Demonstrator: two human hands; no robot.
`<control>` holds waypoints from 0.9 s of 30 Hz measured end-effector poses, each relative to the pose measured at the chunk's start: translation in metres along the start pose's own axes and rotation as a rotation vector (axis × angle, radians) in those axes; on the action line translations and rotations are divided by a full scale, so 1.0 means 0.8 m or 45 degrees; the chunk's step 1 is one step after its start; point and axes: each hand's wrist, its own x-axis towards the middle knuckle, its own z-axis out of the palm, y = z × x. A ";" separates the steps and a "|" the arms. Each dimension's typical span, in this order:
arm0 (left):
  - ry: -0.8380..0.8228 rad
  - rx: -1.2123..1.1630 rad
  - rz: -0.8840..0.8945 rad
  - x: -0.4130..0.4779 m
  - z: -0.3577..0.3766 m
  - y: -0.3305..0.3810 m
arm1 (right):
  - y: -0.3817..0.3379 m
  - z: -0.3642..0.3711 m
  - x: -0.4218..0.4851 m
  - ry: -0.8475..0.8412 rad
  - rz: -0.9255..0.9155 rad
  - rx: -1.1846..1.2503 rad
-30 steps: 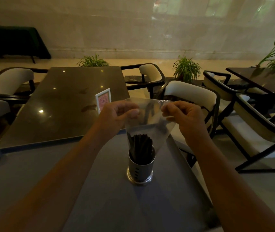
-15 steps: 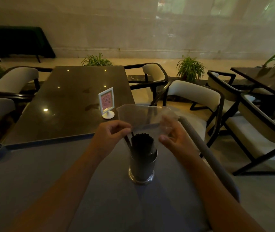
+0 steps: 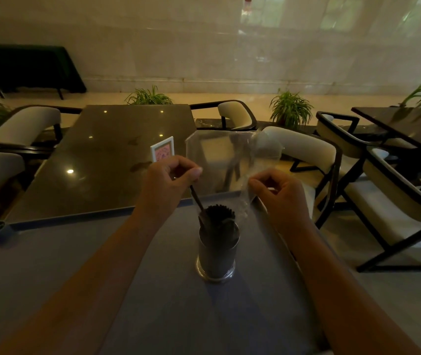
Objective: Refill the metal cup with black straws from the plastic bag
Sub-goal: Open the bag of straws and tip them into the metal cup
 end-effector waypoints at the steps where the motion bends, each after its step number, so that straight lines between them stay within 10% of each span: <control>1: 0.006 0.040 0.029 0.001 0.000 0.002 | -0.003 -0.001 0.001 0.012 -0.018 -0.009; 27: -0.166 0.263 0.037 -0.006 0.001 -0.017 | -0.021 -0.006 0.004 0.113 0.018 -0.069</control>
